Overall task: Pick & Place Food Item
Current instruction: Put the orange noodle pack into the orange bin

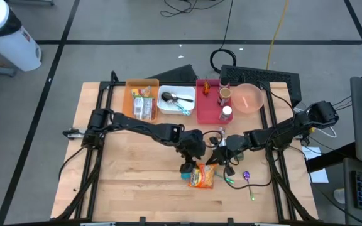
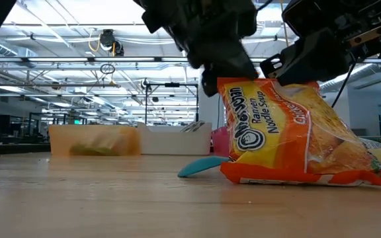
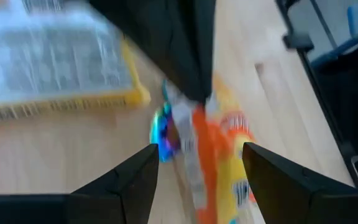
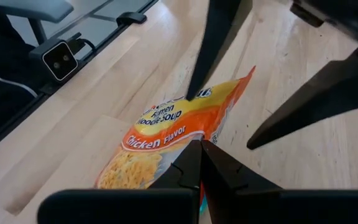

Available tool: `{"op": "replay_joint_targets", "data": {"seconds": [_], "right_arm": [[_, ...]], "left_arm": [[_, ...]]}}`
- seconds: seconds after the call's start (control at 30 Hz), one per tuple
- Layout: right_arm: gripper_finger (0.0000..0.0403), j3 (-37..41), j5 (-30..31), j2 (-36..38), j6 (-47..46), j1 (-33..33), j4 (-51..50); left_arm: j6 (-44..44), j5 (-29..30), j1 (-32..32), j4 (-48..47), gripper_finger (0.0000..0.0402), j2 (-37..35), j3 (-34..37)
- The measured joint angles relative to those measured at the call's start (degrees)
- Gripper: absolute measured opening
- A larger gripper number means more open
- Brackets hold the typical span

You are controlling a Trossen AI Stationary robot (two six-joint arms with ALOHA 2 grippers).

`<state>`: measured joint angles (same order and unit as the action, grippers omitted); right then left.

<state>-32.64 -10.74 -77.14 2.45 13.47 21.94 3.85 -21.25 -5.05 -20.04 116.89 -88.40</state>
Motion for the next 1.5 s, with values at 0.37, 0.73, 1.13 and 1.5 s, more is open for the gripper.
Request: {"op": "replay_joint_targets", "data": {"seconds": [0.37, 0.73, 1.13, 1.5], "right_arm": [[0.0000, 0.00, -0.02, 0.00, 0.23, 0.00, 0.04], [0.0000, 0.02, -0.02, 0.00, 0.21, 0.00, -0.38], [0.0000, 0.02, 0.00, 0.00, 0.14, 0.00, -0.23], [0.0087, 0.02, 0.02, 0.14, -2.15, 0.00, 1.78]], "left_arm": [[-0.26, -0.36, 0.30, -0.45, 0.0166, 0.95, 0.04], [-1.15, -1.36, 0.27, 0.62, 0.0040, 0.90, 0.04], [-7.52, 0.02, -0.28, 0.60, 0.0005, 0.90, 0.04], [-10.07, 1.34, -1.56, -1.77, 0.0002, -2.23, 0.04]]}}
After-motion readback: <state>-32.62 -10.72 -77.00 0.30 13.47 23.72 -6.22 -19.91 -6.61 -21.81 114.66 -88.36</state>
